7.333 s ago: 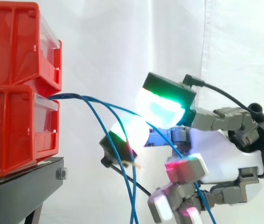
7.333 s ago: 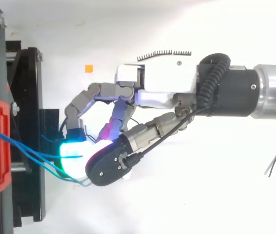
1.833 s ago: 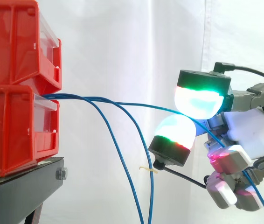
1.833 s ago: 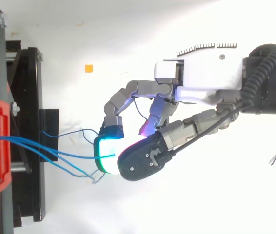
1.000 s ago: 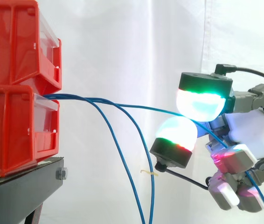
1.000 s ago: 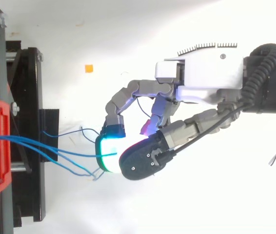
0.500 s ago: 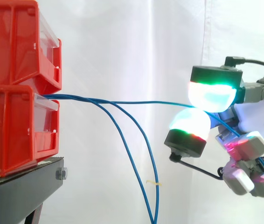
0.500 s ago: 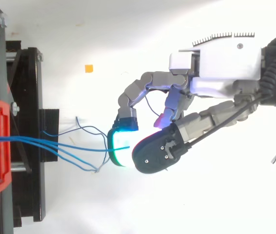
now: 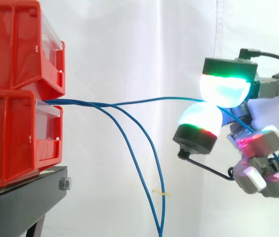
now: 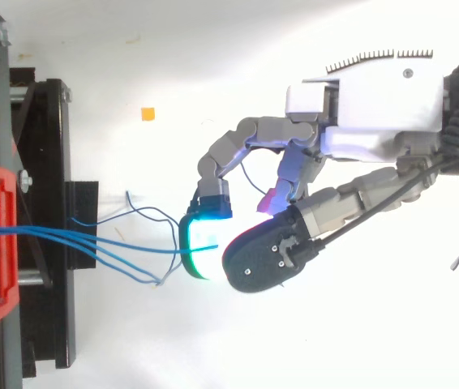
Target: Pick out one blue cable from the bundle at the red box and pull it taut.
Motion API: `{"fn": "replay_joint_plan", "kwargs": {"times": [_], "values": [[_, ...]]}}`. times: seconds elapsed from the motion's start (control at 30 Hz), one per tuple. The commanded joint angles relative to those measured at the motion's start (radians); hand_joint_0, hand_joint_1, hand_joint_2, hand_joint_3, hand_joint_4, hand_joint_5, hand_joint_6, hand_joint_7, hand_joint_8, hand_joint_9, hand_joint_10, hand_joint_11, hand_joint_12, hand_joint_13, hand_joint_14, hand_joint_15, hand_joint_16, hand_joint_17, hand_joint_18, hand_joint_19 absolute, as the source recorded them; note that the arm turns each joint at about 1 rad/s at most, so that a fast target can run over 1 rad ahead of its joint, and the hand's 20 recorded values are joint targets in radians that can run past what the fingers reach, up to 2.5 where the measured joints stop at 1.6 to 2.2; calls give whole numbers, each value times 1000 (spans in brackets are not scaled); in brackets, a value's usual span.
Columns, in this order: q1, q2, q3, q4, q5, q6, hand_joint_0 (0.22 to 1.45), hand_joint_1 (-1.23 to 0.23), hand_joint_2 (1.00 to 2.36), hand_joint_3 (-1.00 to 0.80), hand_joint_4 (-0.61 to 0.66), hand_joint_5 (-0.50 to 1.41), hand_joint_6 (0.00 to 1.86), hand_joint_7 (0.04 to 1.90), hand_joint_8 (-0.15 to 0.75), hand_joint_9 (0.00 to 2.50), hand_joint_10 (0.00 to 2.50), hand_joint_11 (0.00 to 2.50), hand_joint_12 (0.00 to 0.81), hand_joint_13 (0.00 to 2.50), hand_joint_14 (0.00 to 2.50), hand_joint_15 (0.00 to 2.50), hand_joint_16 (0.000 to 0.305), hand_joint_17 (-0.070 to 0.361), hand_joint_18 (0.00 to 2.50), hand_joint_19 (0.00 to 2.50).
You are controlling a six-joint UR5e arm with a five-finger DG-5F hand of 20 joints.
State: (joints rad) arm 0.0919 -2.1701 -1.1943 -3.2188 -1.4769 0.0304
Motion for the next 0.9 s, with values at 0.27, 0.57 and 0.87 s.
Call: {"fn": "replay_joint_plan", "kwargs": {"times": [0.27,0.57,0.87], "values": [[3,1,1,80,1,-41,594,-712,1019,-220,-104,-29,865,967,310,1322,27,703,321,1008,19,513,46,104,1057,674],[5,0,-1,80,1,-41,595,-712,1019,-224,-108,-28,865,958,305,1310,28,674,311,991,18,502,45,101,1036,681],[5,0,-1,80,1,-41,597,-710,1018,-230,-112,-29,867,941,296,1309,29,683,306,1003,20,517,43,97,1023,682]]}}
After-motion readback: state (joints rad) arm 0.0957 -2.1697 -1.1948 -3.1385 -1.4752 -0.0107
